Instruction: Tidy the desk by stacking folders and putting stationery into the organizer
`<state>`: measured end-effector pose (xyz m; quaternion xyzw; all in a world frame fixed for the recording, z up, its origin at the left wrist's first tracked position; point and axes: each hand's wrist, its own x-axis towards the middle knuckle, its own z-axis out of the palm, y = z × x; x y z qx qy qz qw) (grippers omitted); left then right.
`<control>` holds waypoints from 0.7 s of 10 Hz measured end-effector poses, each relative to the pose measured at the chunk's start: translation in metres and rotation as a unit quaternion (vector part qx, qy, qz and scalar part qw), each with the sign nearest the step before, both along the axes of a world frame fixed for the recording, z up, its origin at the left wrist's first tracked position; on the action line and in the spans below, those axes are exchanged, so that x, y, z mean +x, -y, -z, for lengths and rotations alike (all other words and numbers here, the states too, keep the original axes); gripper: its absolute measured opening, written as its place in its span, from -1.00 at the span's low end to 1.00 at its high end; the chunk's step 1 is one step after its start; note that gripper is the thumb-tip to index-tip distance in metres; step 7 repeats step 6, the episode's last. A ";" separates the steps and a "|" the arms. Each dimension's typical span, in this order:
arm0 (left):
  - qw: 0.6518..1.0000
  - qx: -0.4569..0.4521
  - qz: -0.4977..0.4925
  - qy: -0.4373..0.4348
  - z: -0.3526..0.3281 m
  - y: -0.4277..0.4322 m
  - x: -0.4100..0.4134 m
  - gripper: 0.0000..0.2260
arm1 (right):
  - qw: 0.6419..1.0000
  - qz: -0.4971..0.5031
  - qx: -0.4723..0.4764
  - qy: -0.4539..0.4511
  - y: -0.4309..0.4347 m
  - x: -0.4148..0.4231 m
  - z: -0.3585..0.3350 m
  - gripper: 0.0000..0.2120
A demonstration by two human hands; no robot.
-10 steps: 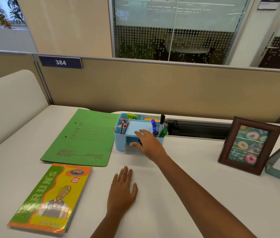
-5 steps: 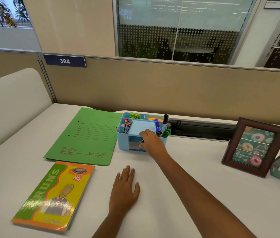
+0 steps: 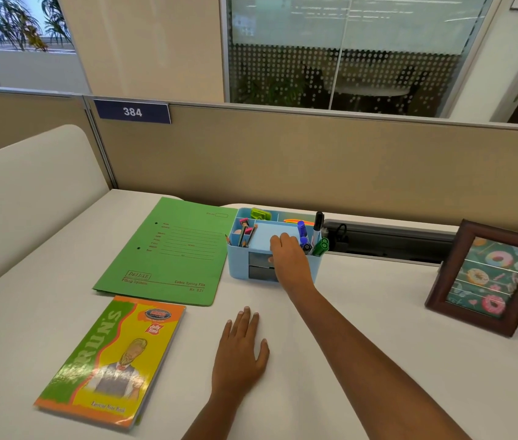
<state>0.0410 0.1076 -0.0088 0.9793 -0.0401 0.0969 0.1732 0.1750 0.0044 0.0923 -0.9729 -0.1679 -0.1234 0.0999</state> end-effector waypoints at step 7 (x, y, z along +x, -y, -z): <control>1.000 0.008 -0.007 0.024 0.007 0.001 0.005 -0.53 | 0.991 0.008 -0.028 0.131 0.007 -0.030 0.023 -0.52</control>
